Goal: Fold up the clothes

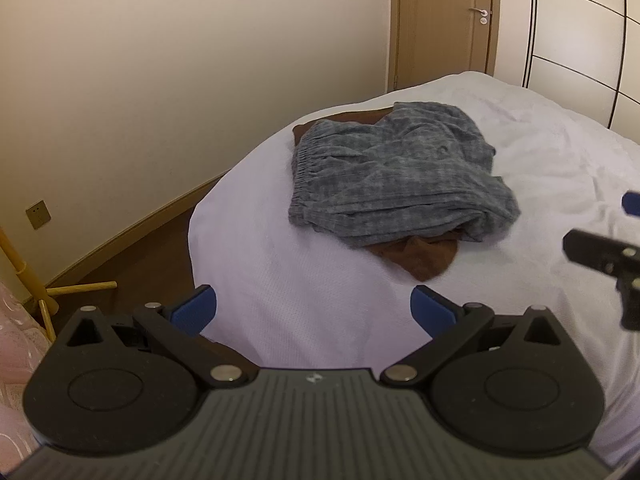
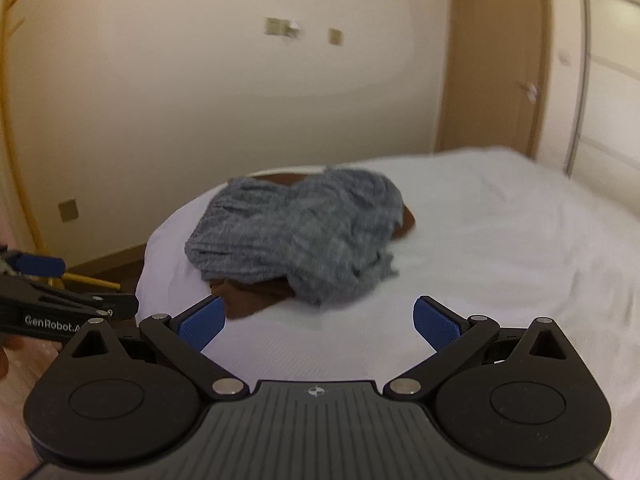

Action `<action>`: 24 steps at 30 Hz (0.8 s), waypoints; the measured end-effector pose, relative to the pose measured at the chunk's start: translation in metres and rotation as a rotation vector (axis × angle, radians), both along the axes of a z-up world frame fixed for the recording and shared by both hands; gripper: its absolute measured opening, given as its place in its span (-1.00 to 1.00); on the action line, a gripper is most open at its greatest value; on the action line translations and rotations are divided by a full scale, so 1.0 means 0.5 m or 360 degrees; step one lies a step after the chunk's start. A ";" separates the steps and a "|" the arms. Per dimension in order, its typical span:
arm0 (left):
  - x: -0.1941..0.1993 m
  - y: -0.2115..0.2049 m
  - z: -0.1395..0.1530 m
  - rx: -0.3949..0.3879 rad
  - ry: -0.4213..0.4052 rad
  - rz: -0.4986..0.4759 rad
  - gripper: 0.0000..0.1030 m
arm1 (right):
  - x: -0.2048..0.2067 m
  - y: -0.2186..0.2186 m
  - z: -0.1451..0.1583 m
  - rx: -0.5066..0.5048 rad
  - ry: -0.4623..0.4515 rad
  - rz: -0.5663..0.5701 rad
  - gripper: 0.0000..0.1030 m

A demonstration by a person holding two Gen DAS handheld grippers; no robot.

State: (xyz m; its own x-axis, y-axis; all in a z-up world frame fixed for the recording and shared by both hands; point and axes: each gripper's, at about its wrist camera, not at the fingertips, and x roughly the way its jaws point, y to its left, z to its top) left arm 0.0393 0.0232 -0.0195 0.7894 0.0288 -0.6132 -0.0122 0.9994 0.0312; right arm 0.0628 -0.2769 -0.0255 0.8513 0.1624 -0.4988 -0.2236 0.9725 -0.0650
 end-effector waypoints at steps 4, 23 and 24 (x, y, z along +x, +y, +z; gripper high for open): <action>0.039 0.006 -0.017 0.0059 -0.0053 -0.0040 0.98 | 0.041 0.002 -0.004 -0.0028 -0.0036 0.0059 0.99; 0.184 -0.018 -0.080 0.0269 -0.0050 -0.0319 0.97 | 0.207 0.038 -0.073 -0.0188 0.0002 0.0332 0.78; 0.186 -0.017 -0.082 0.0266 -0.0047 -0.0317 0.97 | 0.213 0.043 -0.075 -0.0202 0.0004 0.0345 0.77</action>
State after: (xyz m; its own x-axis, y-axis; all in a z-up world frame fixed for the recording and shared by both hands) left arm 0.1323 0.0147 -0.0605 0.8071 -0.0298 -0.5897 0.1808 0.9632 0.1988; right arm 0.1693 -0.2551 -0.0632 0.8021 0.2771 -0.5290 -0.4264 0.8859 -0.1825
